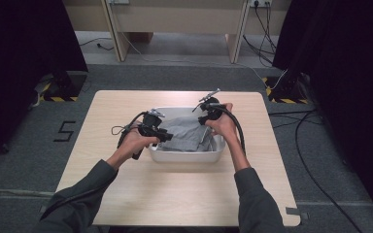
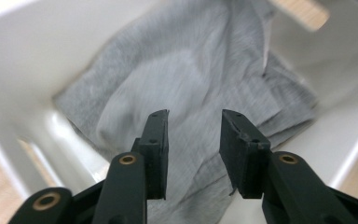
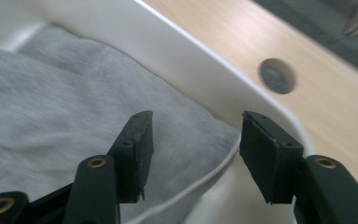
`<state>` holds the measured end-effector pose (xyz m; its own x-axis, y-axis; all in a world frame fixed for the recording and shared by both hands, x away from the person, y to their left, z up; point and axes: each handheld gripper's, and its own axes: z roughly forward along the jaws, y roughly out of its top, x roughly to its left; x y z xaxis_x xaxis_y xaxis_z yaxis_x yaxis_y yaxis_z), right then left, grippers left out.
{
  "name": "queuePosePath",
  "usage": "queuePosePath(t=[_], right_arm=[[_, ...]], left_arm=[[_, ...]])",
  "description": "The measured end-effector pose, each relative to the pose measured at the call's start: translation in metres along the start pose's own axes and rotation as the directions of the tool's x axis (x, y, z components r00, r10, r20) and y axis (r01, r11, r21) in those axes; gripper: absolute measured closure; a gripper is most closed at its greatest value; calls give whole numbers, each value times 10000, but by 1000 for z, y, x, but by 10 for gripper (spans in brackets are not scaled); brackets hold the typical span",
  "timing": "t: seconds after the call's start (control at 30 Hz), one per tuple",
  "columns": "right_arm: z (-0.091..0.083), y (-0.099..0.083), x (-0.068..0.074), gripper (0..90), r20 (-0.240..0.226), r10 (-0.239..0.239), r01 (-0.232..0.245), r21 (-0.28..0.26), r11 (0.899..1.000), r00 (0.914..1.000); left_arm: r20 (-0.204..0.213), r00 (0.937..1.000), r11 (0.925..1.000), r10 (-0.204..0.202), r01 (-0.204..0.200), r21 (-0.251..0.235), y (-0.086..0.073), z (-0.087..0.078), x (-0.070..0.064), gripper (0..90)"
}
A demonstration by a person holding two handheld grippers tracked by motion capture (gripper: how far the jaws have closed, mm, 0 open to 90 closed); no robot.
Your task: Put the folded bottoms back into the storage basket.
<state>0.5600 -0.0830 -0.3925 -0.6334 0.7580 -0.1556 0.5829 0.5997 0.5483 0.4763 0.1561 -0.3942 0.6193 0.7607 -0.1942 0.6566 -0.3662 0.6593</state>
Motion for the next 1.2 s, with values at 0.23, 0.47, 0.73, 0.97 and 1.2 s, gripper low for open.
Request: queuePosePath(t=[0.23,0.47,0.73,0.97,1.2], right_arm=[[-24,0,-16,343,-529,1480,-1527,-993,9833,9876],[-27,-9,-20,342,-511,1565,-1612,-1074,9811,9864],[-36,-12,-12,331,-677,1247,-1326,-1280,9829,9899],[-50,-16,1,329,-908,840,-985,-1685,9808,9923],[-61,-32,12,329,-1300,540,-809,-2117,9740,9900]], left_arm=[[108,9999,9981,80,-73,-606,7,-23,-5,575],[392,9990,9970,206,-177,-748,2,-28,-12,510],[677,9975,9953,217,-152,-960,-7,-42,-18,485],[956,9949,9908,323,-193,-1339,-19,-58,-25,463],[1224,9917,9887,384,-200,-1486,-36,-67,-30,443]])
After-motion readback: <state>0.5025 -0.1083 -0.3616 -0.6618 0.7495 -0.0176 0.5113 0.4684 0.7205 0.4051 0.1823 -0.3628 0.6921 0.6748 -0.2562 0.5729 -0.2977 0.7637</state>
